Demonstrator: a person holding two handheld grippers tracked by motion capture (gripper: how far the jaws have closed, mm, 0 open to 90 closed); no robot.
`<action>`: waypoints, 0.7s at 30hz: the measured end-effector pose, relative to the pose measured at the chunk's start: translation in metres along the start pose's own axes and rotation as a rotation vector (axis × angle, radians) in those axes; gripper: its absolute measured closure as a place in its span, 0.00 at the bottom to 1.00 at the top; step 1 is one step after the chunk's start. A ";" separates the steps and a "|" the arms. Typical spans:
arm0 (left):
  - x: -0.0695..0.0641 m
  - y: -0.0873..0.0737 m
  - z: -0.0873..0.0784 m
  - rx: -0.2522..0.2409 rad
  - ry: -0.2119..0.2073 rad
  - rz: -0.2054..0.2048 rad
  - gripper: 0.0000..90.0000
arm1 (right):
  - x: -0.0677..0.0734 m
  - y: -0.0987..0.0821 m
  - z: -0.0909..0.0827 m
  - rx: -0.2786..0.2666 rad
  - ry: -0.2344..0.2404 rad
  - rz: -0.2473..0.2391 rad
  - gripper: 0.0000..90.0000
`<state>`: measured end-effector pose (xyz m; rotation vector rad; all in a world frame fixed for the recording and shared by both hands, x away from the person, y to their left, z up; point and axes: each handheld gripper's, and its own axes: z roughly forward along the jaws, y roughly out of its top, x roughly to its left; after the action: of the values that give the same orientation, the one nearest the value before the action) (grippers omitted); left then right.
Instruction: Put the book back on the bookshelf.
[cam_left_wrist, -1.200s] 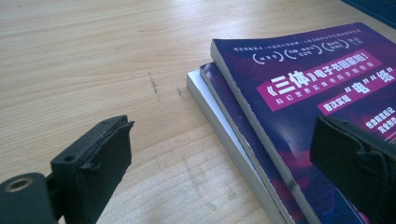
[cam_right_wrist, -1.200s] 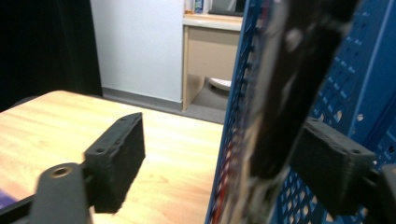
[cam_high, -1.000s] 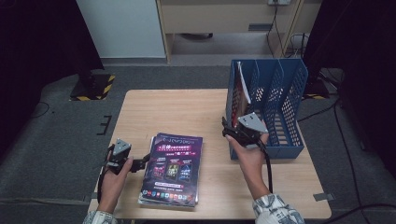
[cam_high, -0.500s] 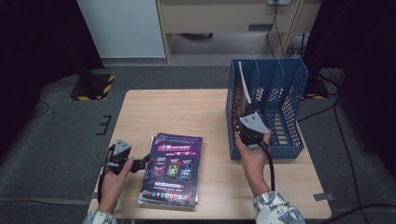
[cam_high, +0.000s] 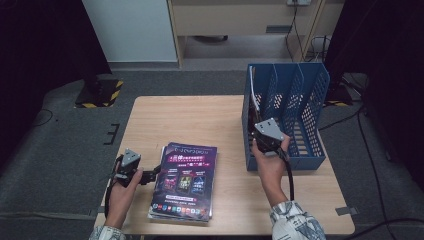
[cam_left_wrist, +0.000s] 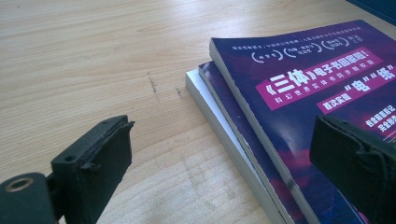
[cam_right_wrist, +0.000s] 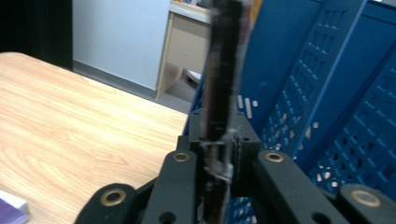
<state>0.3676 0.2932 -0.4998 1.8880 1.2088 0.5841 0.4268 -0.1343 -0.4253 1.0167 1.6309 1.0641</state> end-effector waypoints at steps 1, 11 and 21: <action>0.000 0.000 0.000 0.000 0.000 0.000 0.06 | 0.000 0.000 0.000 0.000 0.000 0.000 0.91; -0.001 0.000 0.000 0.001 -0.002 0.001 0.06 | 0.005 0.010 -0.001 -0.008 0.033 0.078 0.91; 0.000 0.000 0.000 -0.001 -0.002 -0.001 0.06 | 0.006 0.016 -0.004 -0.048 0.045 0.109 0.71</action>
<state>0.3675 0.2930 -0.4997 1.8870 1.2079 0.5818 0.4237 -0.1247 -0.4106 1.0665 1.5929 1.2007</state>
